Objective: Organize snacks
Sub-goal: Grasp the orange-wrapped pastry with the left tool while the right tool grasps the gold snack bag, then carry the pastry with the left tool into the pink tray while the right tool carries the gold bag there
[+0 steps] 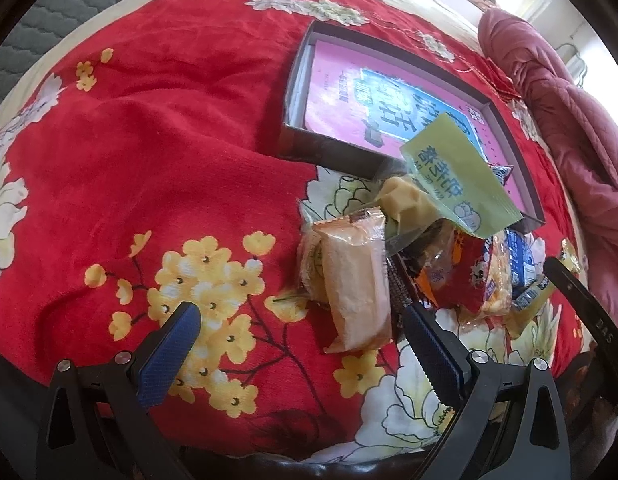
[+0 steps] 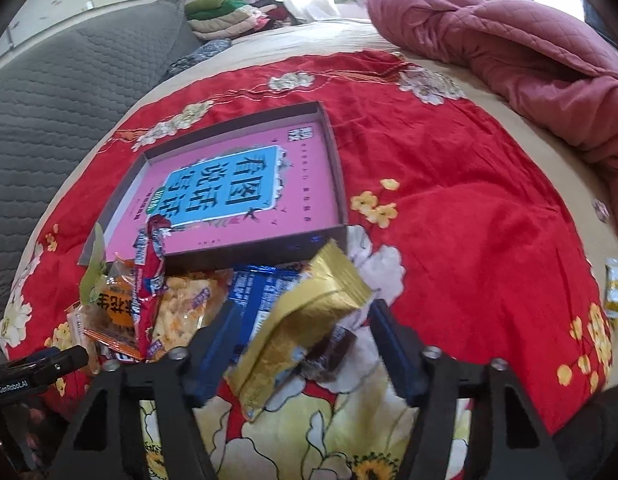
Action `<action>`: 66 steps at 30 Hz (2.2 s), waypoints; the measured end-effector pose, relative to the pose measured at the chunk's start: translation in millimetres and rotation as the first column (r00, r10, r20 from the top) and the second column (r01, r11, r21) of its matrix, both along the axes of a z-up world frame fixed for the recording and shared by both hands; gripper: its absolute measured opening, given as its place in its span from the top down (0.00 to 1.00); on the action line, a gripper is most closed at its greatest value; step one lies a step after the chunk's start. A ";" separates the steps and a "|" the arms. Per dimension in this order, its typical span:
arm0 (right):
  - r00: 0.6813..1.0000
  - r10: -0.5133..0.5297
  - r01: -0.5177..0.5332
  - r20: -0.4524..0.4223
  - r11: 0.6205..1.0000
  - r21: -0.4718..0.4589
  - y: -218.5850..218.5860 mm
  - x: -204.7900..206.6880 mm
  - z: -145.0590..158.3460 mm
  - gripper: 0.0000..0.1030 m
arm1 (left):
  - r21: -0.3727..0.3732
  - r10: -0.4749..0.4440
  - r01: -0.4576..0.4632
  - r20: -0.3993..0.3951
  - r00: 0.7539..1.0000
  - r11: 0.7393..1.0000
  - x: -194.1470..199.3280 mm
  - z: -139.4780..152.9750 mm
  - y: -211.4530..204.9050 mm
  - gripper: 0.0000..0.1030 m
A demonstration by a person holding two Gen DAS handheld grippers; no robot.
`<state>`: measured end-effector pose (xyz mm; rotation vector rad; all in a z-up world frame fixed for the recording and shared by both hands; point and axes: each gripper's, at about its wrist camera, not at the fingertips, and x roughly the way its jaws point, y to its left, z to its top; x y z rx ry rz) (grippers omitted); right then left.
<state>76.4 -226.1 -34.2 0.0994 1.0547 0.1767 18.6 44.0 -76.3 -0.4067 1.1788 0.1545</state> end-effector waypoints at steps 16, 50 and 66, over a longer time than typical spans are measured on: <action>0.995 0.098 -0.099 0.019 0.993 0.061 12.0 10.3 -2.2 0.74 | -0.042 -0.011 0.010 -0.011 1.000 0.999 0.9 -1.8 -6.3 0.49; 0.988 0.133 -0.147 0.076 0.963 0.225 4.1 12.3 13.8 0.78 | -0.051 0.038 -0.033 0.099 0.994 0.998 -10.5 40.1 23.6 0.77; 0.974 0.164 -0.198 0.159 0.953 0.228 9.9 22.3 28.3 0.78 | -0.017 0.044 -0.043 0.139 0.989 0.999 9.4 57.3 22.4 0.77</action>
